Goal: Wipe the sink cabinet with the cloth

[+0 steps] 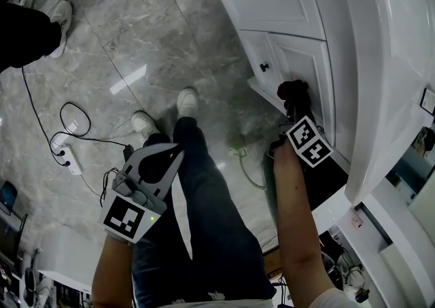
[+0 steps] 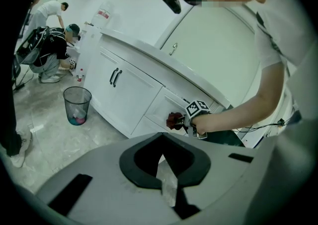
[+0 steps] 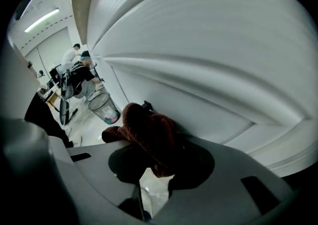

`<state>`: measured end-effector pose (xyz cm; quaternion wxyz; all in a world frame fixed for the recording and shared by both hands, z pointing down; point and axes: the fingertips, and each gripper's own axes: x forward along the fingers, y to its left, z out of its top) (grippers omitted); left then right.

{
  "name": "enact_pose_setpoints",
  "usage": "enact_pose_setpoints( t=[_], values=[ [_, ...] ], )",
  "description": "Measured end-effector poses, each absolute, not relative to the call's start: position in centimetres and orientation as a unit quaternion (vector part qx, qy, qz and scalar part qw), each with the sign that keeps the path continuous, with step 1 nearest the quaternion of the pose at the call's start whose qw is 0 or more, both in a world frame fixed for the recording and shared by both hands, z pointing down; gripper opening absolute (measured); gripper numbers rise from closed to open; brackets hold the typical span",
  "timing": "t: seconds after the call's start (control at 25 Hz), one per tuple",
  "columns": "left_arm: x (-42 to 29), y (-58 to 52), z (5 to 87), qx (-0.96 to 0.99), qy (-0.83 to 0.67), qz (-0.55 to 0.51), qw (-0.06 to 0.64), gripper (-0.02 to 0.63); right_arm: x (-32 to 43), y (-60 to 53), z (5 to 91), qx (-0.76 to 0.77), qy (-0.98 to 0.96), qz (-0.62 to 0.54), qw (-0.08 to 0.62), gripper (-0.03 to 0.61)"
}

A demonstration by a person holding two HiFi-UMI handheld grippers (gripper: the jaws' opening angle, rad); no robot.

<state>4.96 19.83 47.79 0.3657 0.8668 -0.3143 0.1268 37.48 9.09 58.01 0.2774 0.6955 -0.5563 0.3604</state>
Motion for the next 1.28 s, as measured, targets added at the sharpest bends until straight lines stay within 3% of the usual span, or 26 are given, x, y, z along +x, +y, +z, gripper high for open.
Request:
enact_pose_setpoints(
  t=[0.32,0.6,0.88,1.28],
  values=[
    [4.4,20.2,48.0,0.864,-0.318,0.125,0.370,0.011,37.6,10.0,56.6,0.681,-0.572,0.313,0.334,0.110],
    [4.1,20.2,48.0,0.863,-0.318,0.121,0.373,0.011,37.6,10.1,54.5,0.683,-0.578,0.284,0.344,0.110],
    [3.9,19.9,48.1,0.864,-0.317,0.120,0.371,0.011,37.0,10.1,53.0,0.690,-0.580,0.280,0.332,0.107],
    [4.1,19.3,48.4,0.867,-0.311,0.118,0.371,0.011,36.0,8.5,52.5,0.704,-0.579,0.318,0.261,0.106]
  ],
)
